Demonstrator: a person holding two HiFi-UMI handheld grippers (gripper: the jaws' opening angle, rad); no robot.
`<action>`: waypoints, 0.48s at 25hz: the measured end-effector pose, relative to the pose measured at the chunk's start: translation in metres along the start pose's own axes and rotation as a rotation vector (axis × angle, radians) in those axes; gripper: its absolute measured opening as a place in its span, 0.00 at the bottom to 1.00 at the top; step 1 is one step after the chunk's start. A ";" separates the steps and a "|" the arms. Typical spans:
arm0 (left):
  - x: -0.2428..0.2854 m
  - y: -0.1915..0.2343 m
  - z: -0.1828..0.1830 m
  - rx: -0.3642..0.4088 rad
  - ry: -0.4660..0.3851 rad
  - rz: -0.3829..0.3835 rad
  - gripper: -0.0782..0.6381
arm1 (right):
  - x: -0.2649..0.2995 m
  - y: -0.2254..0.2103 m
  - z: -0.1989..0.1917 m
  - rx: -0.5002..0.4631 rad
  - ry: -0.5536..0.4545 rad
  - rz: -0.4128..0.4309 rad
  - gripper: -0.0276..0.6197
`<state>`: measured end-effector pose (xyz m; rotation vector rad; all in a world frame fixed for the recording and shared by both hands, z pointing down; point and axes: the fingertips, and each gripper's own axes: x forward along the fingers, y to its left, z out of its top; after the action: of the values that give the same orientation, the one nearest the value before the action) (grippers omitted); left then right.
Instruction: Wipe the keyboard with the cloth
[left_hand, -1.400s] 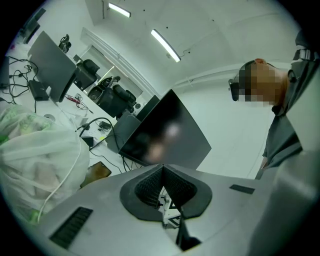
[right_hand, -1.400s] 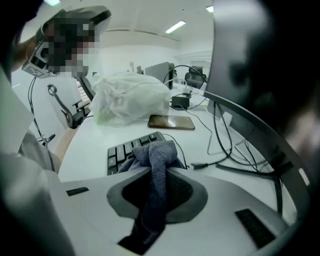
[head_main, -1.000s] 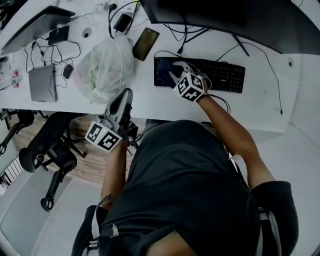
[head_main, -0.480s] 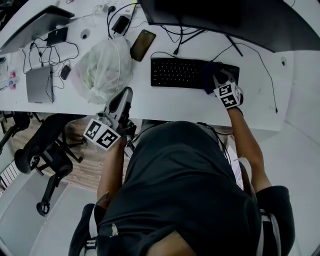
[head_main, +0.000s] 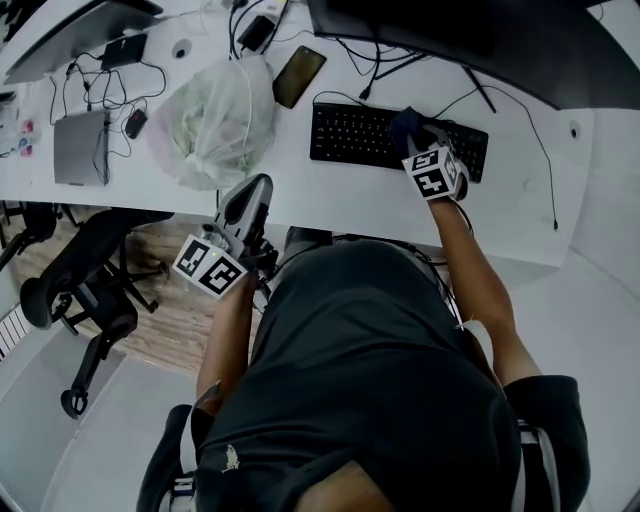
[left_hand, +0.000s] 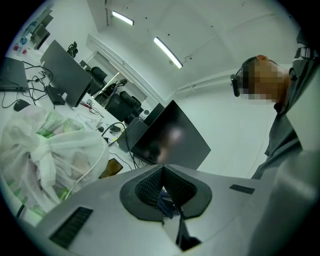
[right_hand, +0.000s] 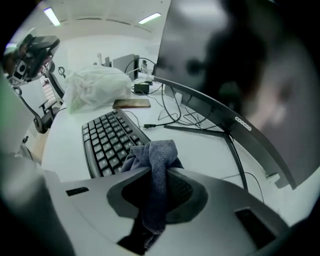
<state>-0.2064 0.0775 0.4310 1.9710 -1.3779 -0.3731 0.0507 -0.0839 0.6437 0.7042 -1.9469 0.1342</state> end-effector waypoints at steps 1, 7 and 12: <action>-0.003 0.003 -0.001 -0.006 -0.003 0.005 0.12 | 0.005 0.009 0.012 -0.006 -0.011 0.016 0.14; -0.016 0.021 0.001 -0.031 -0.034 0.018 0.12 | 0.025 0.069 0.085 -0.105 -0.077 0.140 0.14; -0.030 0.043 0.008 -0.050 -0.049 0.045 0.12 | 0.034 0.131 0.118 -0.226 -0.090 0.264 0.14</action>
<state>-0.2532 0.0936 0.4500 1.8983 -1.4282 -0.4331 -0.1223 -0.0362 0.6440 0.3083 -2.0954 0.0423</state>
